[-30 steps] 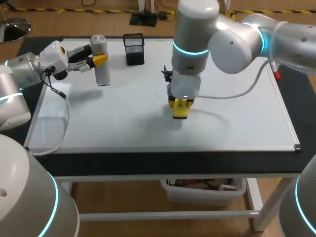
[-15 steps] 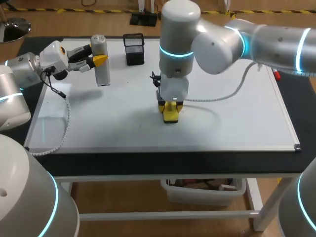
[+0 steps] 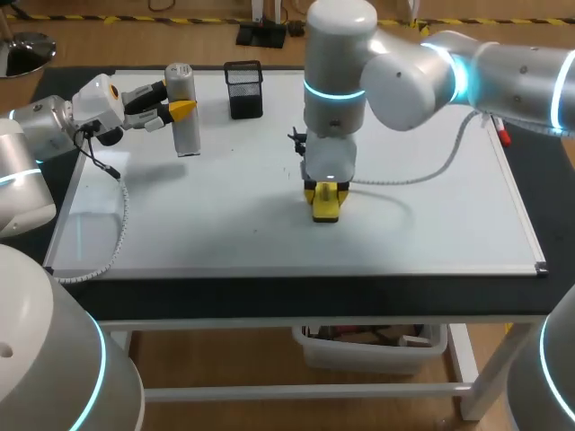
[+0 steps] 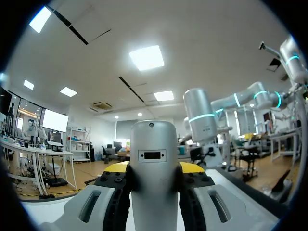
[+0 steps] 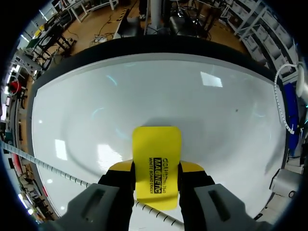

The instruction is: Pick up the inspection probe, press it on each red-marked spot on the whiteboard one by one, put down the probe, pick up the eraser, and wipe off all the red marks.

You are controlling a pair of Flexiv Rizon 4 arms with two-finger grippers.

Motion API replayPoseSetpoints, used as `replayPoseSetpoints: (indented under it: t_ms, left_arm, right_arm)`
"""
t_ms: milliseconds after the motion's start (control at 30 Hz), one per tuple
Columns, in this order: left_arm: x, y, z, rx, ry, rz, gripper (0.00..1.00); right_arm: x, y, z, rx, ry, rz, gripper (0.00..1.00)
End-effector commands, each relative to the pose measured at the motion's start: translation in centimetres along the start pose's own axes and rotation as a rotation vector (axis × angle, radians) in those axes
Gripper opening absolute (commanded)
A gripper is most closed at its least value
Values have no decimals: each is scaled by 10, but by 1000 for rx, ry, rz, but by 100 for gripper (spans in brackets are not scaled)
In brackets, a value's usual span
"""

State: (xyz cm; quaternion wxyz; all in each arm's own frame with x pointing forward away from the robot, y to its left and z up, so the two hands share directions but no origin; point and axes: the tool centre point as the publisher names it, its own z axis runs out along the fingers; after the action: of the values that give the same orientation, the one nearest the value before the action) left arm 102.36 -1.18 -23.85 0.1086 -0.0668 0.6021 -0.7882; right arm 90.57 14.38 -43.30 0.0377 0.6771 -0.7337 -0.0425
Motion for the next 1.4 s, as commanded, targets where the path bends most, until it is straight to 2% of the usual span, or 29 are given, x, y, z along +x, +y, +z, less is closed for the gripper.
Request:
replayPoseSetpoints:
  t_ms: [33,400,767,1300,1400]
  left_arm:
    - [0,0,0,3,2,2,0]
    - [0,0,0,3,2,2,0]
    - [0,0,0,3,2,2,0]
    - [0,0,0,3,2,2,0]
    - [0,0,0,3,2,2,0]
  right_arm:
    - [18,3,5,10,-9,11,0]
    - [32,3,-1,25,-5,43,0]
    - [47,-2,-50,99,-7,50,0]
    - [50,3,-47,99,-17,60,0]
    - [59,-11,-48,125,-34,82,0]
